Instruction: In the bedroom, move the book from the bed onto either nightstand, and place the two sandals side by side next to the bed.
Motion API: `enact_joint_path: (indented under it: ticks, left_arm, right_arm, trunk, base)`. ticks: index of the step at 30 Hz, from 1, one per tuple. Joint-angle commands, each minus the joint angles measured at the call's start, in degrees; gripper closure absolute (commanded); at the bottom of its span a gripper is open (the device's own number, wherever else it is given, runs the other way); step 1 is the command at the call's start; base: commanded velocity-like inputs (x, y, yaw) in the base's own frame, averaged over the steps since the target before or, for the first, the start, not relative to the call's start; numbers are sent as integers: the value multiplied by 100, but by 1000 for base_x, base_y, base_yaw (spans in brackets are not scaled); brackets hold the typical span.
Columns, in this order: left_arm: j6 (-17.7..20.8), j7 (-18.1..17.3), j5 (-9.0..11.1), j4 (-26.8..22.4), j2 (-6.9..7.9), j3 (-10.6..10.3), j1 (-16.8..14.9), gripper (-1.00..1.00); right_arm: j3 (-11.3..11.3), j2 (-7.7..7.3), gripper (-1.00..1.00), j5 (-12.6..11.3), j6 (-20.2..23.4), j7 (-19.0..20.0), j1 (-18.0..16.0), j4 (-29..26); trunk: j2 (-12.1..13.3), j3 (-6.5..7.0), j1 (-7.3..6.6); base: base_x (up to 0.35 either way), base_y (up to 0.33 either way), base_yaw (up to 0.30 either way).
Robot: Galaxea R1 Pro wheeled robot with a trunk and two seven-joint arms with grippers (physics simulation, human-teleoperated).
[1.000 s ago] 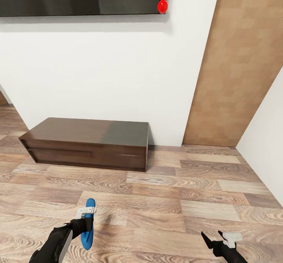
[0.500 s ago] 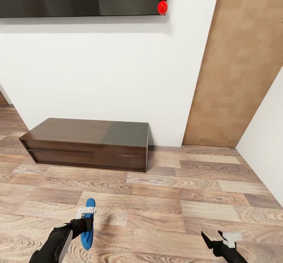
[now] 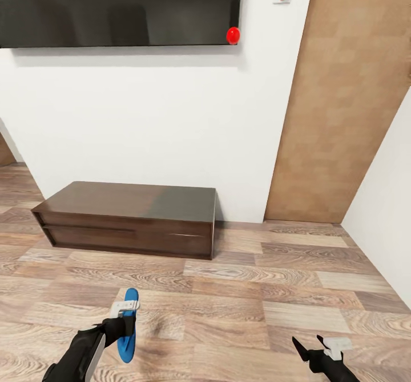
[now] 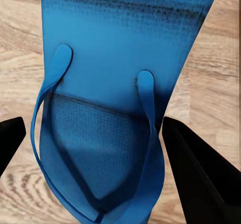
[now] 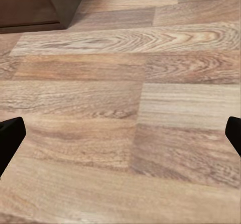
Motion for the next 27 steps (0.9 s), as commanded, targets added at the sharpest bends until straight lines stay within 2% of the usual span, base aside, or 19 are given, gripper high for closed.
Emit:
enact_joint_path:
  ticks: [1,27]
  left_arm:
    - [21,-54,-66,-9,-5,28,-3,100]
    - [21,-54,-66,-9,-5,28,-3,100]
  right_arm:
    - [-25,1,-100,-33,6,59,-4,8]
    - [-17,9,-100,-33,6,59,-4,8]
  trunk:
    - [-1,17,-4]
    - [34,593,-71]
  base:
    - [0,0,0]
    - [0,0,0]
